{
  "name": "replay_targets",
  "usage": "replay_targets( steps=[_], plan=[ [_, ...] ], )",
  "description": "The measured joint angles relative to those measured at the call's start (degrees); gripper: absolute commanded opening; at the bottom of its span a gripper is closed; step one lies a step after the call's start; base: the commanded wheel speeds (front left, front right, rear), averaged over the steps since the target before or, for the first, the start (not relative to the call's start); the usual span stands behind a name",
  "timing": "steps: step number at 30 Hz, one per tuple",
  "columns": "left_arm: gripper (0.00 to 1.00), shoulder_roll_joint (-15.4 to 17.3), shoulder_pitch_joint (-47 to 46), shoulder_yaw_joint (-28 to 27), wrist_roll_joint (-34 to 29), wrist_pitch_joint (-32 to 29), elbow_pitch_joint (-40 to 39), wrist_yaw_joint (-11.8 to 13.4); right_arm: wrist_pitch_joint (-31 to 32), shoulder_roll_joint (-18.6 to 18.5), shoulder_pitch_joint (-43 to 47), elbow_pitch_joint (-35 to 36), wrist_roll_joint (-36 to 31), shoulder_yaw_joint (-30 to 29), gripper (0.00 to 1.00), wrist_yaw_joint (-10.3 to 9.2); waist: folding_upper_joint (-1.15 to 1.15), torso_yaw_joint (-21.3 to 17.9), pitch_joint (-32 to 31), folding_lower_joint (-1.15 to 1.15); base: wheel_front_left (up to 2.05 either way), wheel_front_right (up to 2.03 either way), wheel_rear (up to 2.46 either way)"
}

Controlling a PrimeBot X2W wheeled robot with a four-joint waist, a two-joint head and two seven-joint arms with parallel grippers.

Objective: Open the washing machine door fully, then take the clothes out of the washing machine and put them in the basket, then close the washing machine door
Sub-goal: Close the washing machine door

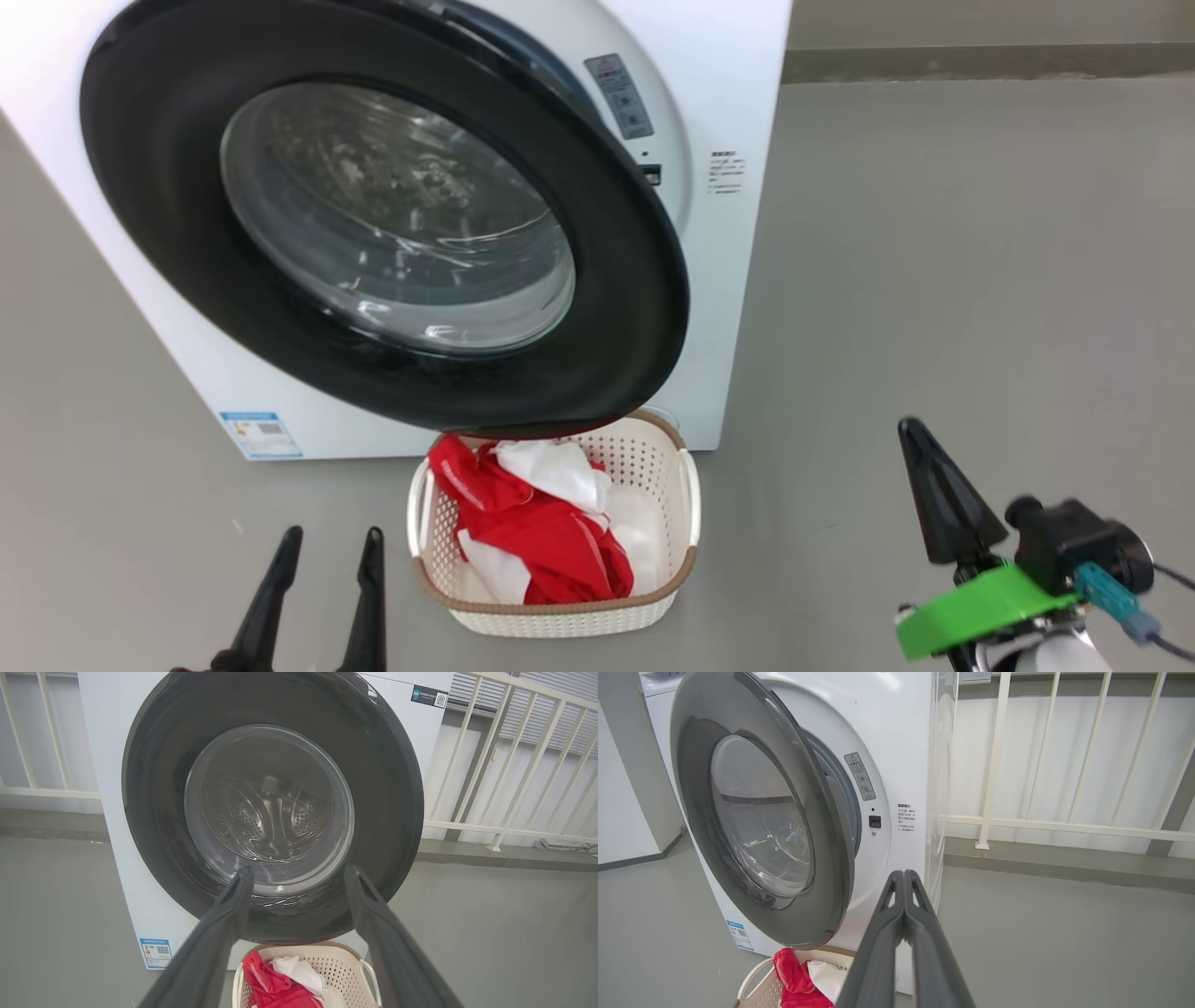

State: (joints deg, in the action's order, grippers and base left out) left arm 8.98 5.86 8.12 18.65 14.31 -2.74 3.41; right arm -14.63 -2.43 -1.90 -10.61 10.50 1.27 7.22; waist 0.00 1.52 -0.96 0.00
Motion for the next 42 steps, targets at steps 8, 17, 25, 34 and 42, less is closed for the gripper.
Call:
replay_targets(
  steps=[8, 17, 25, 34, 42],
  plan=[
    [1.00, -0.66, -1.15, 1.87, -0.15, -0.02, -0.82, -0.42, 0.00, -0.25, -9.31, -6.19, -0.01, 3.33, 0.00, 0.00, 0.00, 2.83, 2.15, -0.01, 0.00, 0.00, 0.00],
    [1.00, -1.23, -3.13, 3.26, -0.54, -0.02, -1.03, -0.42, 0.10, -0.64, -20.03, -14.56, 0.12, 8.33, 0.00, 0.00, 0.00, 7.17, 4.90, 0.00, 0.00, 0.00, 0.00],
    [1.00, -2.18, -5.27, 4.33, -0.55, -0.02, -1.02, -0.48, 0.45, -0.86, -27.26, -20.29, 0.69, 10.68, 0.00, 0.00, 0.00, 11.56, 7.66, 0.00, 0.00, 0.00, 0.00],
    [1.00, -3.10, -6.39, 5.08, -0.56, -0.01, -0.68, -0.89, 0.41, -1.70, -32.86, -22.95, -0.16, 5.05, 0.00, 0.03, 0.00, 16.12, 11.08, 0.00, 0.00, 0.00, 0.00],
    [1.00, -3.98, -7.72, 5.43, -1.01, -0.01, -0.33, -1.02, 0.01, -1.86, -36.42, -23.79, -1.93, 0.36, 0.00, 0.25, 0.00, 17.64, 14.06, 0.00, 0.00, 0.00, 0.00]
  ],
)
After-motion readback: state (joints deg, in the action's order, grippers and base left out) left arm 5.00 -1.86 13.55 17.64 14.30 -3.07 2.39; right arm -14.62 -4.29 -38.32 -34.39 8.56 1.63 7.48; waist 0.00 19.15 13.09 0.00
